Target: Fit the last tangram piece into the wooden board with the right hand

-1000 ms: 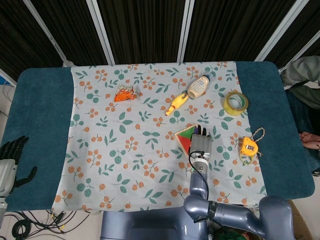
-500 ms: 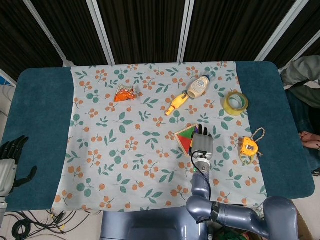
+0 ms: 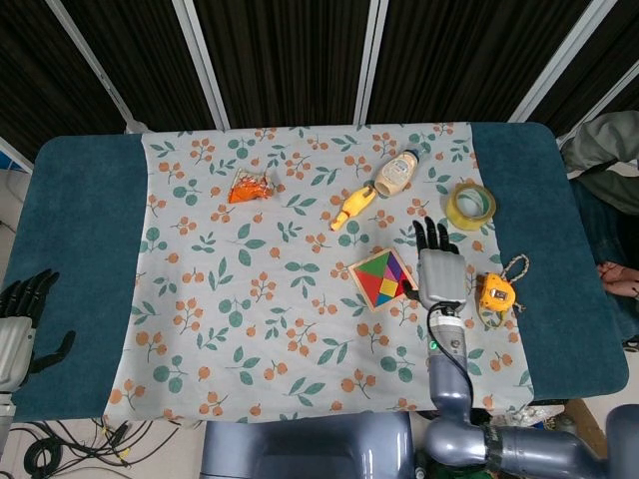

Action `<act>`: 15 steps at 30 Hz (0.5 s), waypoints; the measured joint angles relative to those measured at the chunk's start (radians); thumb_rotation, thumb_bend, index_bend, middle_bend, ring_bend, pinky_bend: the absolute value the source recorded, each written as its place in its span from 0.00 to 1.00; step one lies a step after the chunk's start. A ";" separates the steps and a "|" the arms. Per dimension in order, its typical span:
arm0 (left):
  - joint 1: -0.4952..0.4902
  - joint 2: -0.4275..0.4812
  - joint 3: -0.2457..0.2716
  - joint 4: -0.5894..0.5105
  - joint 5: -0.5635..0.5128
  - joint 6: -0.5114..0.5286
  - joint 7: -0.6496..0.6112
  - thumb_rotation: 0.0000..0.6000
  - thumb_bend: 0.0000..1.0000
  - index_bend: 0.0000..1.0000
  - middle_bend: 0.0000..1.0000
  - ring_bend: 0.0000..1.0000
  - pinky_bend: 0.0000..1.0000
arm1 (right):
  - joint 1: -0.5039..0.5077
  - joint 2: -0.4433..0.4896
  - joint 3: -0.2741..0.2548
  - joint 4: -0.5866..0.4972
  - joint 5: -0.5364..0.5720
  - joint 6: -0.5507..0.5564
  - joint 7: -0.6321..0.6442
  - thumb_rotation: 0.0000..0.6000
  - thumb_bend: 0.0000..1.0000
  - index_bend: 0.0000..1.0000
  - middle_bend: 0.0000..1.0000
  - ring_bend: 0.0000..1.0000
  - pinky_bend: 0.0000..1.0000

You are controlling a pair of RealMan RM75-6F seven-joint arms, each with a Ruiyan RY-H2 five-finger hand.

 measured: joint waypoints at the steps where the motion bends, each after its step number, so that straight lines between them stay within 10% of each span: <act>1: 0.000 0.000 0.000 -0.001 0.001 0.001 0.003 1.00 0.35 0.00 0.03 0.04 0.00 | -0.024 0.038 -0.018 -0.019 -0.030 -0.011 0.048 1.00 0.17 0.08 0.00 0.00 0.24; 15: -0.002 -0.009 0.002 0.005 0.027 0.015 0.039 1.00 0.33 0.00 0.02 0.01 0.00 | -0.329 0.385 -0.294 0.072 -0.557 -0.069 0.695 1.00 0.14 0.08 0.00 0.00 0.23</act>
